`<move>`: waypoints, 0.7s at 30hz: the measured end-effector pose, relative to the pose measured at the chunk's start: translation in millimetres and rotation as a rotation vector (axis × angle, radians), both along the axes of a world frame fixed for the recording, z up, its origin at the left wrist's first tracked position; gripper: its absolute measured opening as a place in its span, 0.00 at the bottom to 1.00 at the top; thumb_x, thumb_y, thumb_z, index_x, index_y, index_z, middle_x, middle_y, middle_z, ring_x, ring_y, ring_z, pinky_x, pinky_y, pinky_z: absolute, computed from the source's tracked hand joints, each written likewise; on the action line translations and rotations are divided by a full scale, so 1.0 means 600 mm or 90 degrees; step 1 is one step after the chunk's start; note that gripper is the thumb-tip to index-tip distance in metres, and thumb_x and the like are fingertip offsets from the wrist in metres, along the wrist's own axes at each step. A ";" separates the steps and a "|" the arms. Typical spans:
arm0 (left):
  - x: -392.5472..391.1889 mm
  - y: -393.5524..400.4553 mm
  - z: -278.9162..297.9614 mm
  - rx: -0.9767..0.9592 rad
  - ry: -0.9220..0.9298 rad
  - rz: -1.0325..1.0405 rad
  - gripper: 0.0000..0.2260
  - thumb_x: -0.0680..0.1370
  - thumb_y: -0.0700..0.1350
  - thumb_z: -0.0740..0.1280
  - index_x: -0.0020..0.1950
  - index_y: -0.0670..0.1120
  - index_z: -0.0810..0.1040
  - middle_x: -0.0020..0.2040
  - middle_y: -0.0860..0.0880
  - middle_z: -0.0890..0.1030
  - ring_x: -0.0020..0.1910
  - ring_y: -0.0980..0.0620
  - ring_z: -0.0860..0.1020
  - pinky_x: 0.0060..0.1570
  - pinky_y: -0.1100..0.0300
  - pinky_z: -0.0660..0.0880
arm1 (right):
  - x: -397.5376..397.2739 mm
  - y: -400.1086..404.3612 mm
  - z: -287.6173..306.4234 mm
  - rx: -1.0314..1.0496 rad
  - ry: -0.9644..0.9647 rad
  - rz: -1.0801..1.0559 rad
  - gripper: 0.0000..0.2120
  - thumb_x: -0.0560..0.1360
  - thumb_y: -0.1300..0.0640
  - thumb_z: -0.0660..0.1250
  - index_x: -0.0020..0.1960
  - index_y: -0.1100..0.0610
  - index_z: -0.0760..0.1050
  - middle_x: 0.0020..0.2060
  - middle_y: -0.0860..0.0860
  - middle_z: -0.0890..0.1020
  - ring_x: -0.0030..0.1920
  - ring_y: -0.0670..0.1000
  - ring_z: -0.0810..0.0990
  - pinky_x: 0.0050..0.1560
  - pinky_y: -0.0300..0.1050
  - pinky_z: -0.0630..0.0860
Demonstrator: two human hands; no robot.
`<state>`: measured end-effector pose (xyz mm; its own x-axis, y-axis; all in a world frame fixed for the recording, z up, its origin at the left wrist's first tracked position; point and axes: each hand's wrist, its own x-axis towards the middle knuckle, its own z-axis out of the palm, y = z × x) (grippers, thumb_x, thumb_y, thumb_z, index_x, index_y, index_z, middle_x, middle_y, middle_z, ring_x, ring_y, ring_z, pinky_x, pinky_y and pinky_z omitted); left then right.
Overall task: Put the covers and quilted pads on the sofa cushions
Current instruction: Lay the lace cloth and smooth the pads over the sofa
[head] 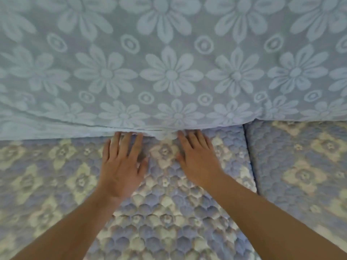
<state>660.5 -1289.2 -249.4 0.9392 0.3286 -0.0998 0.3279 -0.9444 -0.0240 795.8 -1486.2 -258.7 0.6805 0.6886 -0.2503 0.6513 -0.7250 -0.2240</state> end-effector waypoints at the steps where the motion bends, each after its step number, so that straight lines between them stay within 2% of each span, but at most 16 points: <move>1: -0.004 0.015 -0.002 0.017 0.001 -0.026 0.31 0.80 0.59 0.55 0.81 0.46 0.59 0.78 0.40 0.61 0.78 0.36 0.57 0.76 0.38 0.54 | 0.002 0.019 -0.007 -0.013 -0.014 -0.019 0.31 0.83 0.41 0.48 0.82 0.51 0.47 0.81 0.52 0.52 0.80 0.58 0.50 0.79 0.57 0.46; 5: 0.001 0.041 -0.004 0.036 -0.010 -0.070 0.29 0.82 0.55 0.55 0.81 0.44 0.59 0.77 0.40 0.64 0.76 0.35 0.60 0.76 0.39 0.54 | 0.001 0.051 -0.007 -0.077 -0.072 -0.029 0.31 0.81 0.38 0.46 0.80 0.51 0.57 0.78 0.53 0.61 0.78 0.59 0.58 0.78 0.60 0.51; 9: -0.015 0.069 -0.003 0.050 -0.053 -0.172 0.27 0.84 0.52 0.54 0.80 0.41 0.60 0.75 0.40 0.67 0.74 0.36 0.65 0.75 0.40 0.57 | -0.021 0.044 0.002 -0.130 -0.046 0.030 0.34 0.81 0.36 0.42 0.81 0.52 0.54 0.80 0.51 0.57 0.80 0.57 0.52 0.79 0.59 0.48; 11: -0.020 0.091 0.001 0.065 -0.038 -0.182 0.27 0.84 0.53 0.53 0.80 0.41 0.59 0.76 0.40 0.67 0.75 0.38 0.64 0.76 0.41 0.56 | -0.021 0.042 0.005 -0.134 -0.034 0.045 0.33 0.81 0.36 0.42 0.81 0.51 0.52 0.80 0.49 0.55 0.80 0.56 0.50 0.79 0.57 0.46; 14: -0.024 0.116 -0.004 0.043 0.016 -0.080 0.30 0.83 0.58 0.52 0.80 0.42 0.59 0.73 0.41 0.71 0.73 0.40 0.67 0.76 0.42 0.57 | -0.007 0.055 0.006 -0.100 -0.033 0.011 0.33 0.80 0.37 0.43 0.82 0.49 0.50 0.80 0.49 0.56 0.80 0.55 0.52 0.79 0.56 0.48; 17: -0.023 0.128 -0.018 0.007 0.049 0.009 0.31 0.82 0.61 0.52 0.80 0.43 0.60 0.66 0.43 0.76 0.66 0.40 0.72 0.72 0.43 0.63 | -0.017 0.071 0.005 -0.094 -0.048 -0.021 0.33 0.80 0.37 0.42 0.81 0.49 0.53 0.78 0.51 0.61 0.78 0.56 0.57 0.78 0.57 0.54; 19: -0.011 0.132 -0.014 0.007 0.064 0.023 0.29 0.82 0.60 0.53 0.78 0.45 0.64 0.63 0.43 0.76 0.62 0.39 0.73 0.67 0.42 0.66 | -0.030 0.076 0.005 -0.123 -0.032 -0.025 0.33 0.79 0.36 0.39 0.81 0.47 0.52 0.79 0.52 0.57 0.79 0.58 0.53 0.78 0.58 0.51; 21: -0.006 0.132 -0.005 0.019 0.072 0.019 0.28 0.82 0.58 0.51 0.76 0.44 0.67 0.65 0.42 0.73 0.64 0.38 0.70 0.68 0.42 0.64 | -0.040 0.079 0.008 -0.124 -0.005 -0.045 0.34 0.78 0.35 0.35 0.82 0.46 0.48 0.81 0.53 0.49 0.80 0.58 0.46 0.79 0.57 0.44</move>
